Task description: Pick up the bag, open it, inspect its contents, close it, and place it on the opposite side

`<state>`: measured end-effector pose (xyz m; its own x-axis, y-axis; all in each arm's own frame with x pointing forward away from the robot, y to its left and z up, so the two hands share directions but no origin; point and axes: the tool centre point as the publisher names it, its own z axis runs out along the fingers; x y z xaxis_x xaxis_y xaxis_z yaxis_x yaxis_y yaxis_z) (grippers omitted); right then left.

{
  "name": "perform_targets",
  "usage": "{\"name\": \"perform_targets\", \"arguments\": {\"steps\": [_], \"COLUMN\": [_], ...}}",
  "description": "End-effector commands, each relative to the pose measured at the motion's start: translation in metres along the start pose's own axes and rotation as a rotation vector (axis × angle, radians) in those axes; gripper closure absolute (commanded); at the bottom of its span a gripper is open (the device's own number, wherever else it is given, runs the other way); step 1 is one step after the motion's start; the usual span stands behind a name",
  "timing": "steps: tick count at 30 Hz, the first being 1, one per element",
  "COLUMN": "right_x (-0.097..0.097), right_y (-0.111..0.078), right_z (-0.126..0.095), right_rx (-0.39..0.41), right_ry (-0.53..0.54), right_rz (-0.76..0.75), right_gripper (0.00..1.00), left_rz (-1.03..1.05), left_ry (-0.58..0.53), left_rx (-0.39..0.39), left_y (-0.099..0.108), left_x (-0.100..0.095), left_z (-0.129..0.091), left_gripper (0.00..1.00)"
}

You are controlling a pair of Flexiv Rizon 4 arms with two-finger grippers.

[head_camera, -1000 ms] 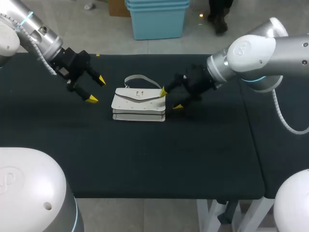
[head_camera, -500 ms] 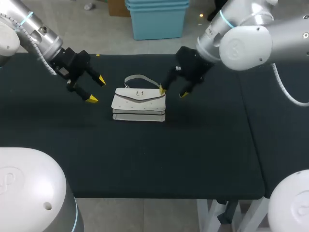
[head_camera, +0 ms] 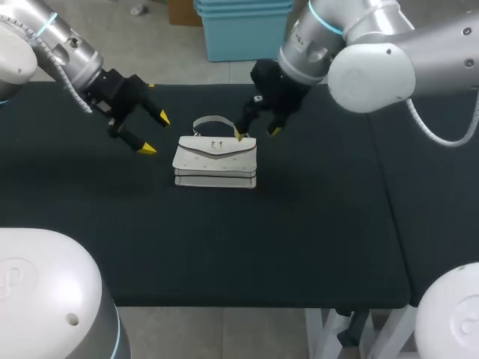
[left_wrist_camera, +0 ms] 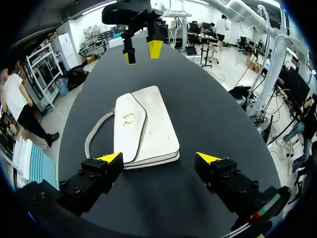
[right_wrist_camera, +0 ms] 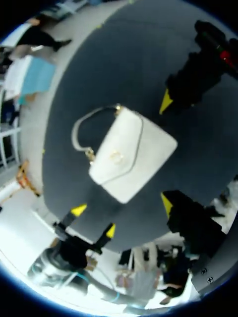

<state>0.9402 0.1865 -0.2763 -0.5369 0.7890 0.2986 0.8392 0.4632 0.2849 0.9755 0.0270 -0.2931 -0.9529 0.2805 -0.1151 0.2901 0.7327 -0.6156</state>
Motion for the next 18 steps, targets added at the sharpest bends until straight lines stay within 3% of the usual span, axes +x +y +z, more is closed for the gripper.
{"name": "perform_targets", "arguments": {"steps": [1,12,13,15,18], "right_x": [0.026,0.038,0.038,0.037,0.037], "right_y": [-0.016,-0.033,-0.034,-0.038,-0.038], "right_z": [-0.015,0.000,0.002,0.013,0.013], "right_rx": [-0.133,-0.184,-0.182,-0.095,-0.095], "right_ry": [-0.290,-0.469,-0.469,-0.383,-0.383], "right_rz": [-0.360,-0.644,-0.671,-0.793,-0.793], "right_gripper": [0.00,0.00,0.00,0.00,0.00], "left_rz": [0.049,0.196,0.189,0.176,0.176], "left_ry": [-0.014,-0.084,-0.092,-0.085,-0.085], "left_rx": [0.027,0.058,0.060,0.060,0.060], "left_y": [-0.003,-0.014,-0.015,-0.016,-0.016], "left_x": [-0.009,-0.019,-0.020,-0.022,-0.022], "left_z": [-0.008,-0.001,0.000,0.001,0.001], "left_gripper": [0.00,0.00,0.00,0.00,0.00]}}
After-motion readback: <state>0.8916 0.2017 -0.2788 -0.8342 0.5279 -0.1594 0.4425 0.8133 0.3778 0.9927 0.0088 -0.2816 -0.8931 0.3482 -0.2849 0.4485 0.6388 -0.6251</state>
